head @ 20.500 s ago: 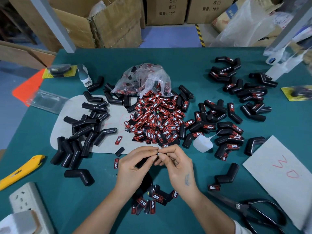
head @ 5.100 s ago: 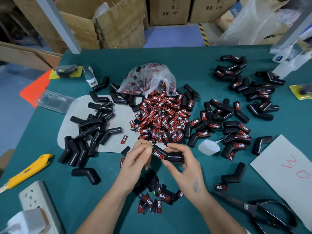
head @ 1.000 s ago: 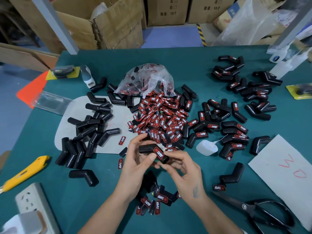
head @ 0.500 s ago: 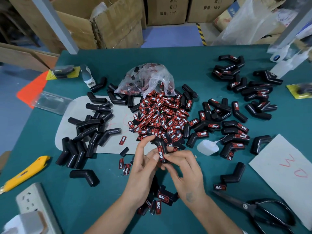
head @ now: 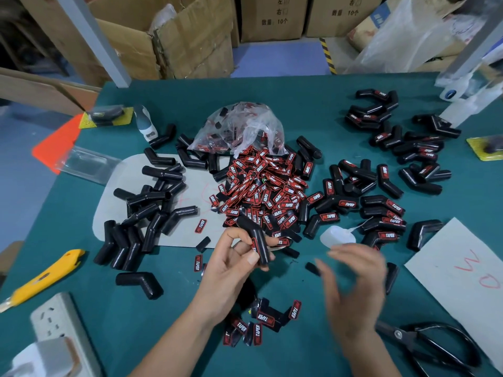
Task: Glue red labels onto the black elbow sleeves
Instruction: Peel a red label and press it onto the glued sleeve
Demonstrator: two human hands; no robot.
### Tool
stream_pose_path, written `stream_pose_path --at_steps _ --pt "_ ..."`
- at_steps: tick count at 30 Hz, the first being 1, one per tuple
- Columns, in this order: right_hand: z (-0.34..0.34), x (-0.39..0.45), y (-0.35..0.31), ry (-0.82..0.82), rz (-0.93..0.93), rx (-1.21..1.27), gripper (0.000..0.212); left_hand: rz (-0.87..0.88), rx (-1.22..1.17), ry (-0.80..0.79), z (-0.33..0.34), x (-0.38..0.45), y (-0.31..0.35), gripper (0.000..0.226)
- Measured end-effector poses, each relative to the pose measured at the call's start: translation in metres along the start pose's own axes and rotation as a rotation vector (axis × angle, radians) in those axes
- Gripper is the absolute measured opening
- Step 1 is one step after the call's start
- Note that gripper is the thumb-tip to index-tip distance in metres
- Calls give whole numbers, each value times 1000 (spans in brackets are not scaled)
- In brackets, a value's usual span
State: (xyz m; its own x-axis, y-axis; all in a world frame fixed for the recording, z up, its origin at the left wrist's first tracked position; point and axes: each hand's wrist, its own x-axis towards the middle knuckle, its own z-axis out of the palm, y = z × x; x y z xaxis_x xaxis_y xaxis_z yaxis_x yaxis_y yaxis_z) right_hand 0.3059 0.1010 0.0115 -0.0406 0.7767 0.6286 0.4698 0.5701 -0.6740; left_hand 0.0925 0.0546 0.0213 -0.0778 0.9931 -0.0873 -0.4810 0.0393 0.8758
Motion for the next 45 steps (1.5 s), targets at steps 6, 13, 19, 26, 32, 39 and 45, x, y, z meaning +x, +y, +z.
stream_pose_path --at_steps 6,13,19,26,32,39,45 --pt "-34 8 39 -104 579 -166 68 13 12 -24 -1 -1 1 19" --pt "-20 11 55 -349 579 -324 49 5 -40 -64 -4 0 2 12" --pt "-13 8 50 -315 470 -329 23 -26 -96 -93 -4 -1 2 12" --pt "-20 11 5 -269 553 293 35 -38 -127 -15 -2 1 0 11" --pt "-27 -4 -3 -167 541 441 28 -45 -199 96 1 3 3 12" --pt "-36 -16 -9 -32 541 504 25 -62 -256 223 -1 6 0 15" --pt "-35 -29 -25 -78 341 342 22 -33 -208 266 -2 7 -3 15"
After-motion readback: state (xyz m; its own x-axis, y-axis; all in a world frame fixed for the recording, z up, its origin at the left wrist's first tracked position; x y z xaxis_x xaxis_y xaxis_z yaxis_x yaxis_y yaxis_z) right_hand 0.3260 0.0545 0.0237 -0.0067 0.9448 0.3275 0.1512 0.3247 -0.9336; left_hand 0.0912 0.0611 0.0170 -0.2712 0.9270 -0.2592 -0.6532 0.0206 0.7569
